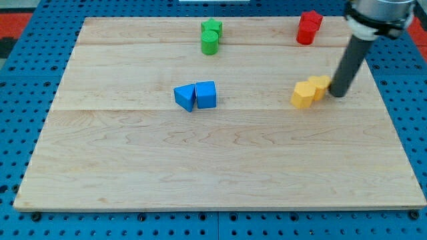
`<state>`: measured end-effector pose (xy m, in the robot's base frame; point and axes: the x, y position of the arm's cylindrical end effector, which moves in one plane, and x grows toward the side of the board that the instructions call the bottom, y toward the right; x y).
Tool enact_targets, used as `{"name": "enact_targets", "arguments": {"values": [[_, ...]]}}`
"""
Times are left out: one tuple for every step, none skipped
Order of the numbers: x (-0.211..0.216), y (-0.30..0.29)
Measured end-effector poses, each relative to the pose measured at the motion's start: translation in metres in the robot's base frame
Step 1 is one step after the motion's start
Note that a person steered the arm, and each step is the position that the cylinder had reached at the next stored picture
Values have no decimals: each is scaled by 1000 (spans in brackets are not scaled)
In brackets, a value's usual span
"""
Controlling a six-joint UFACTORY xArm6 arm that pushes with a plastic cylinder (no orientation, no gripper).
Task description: Place the heart to the bottom side of the green circle
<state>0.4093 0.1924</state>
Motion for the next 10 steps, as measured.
{"name": "enact_targets", "arguments": {"values": [[-3,-57],[-26,-65],[-30,-7],[-44,-10],[-47,-77],[-59,-130],[-86,-113],[-98,-110],[-103,-115],[-110,-116]]}}
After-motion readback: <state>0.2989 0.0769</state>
